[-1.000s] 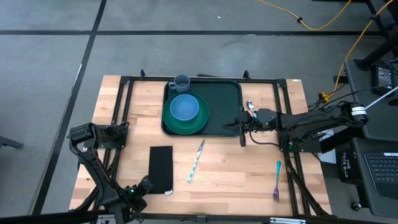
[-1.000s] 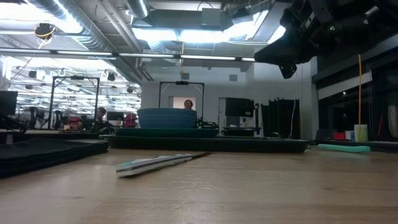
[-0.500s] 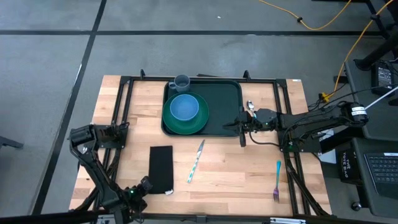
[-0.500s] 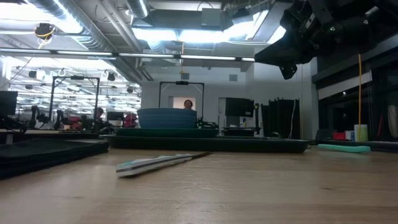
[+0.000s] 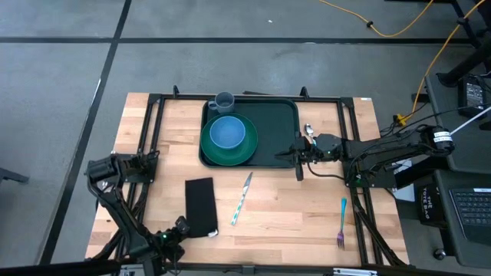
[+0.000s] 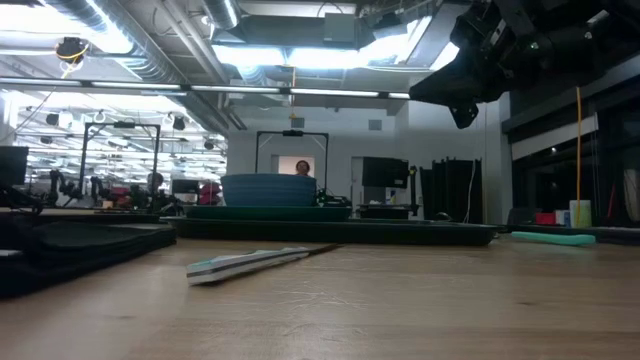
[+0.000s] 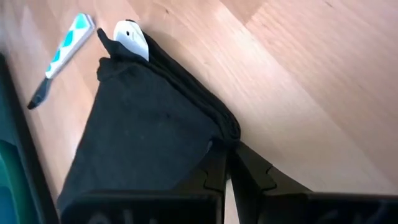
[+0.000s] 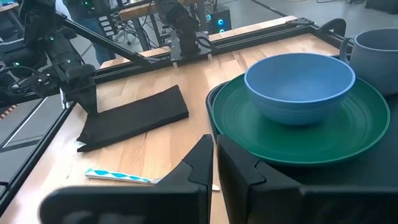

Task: Set up tray
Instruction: Put the black napkin on the green tray

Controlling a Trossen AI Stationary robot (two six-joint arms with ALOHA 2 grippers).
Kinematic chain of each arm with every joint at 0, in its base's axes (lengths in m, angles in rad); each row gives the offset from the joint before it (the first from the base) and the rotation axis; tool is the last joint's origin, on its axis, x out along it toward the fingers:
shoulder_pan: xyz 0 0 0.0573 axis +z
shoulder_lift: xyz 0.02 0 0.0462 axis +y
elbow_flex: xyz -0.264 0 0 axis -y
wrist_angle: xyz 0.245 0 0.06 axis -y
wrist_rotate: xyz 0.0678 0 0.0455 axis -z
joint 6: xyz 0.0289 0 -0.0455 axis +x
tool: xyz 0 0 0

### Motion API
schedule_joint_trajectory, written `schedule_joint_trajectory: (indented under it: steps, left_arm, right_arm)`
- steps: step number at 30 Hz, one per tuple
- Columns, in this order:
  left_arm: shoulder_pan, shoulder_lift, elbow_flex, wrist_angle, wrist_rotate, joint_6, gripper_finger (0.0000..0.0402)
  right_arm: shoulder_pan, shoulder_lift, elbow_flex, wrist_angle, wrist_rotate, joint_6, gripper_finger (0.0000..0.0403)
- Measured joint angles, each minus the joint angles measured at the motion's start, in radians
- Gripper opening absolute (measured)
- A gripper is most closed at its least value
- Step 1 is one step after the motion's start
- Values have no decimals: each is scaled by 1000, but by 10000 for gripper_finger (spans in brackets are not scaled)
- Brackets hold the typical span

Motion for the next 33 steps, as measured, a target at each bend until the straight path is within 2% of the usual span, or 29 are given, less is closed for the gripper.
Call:
schedule_joint_trajectory:
  steps: [9, 14, 25, 33]
  left_arm:
    - [3, -92, 5, -27, -45, -43, 2]
    - [2, -166, 6, -55, -153, -43, 2]
    - [3, -353, 7, -107, -315, -41, 2]
    - [5, -447, 8, -106, -425, 38, 2]
  right_arm:
    - [0, 0, 0, 1, 0, 3, 28]
    - [0, 0, 0, 1, 0, 1, 28]
    - [0, 0, 0, 0, 0, -2, 28]
    - [0, 0, 0, -1, 0, -4, 28]
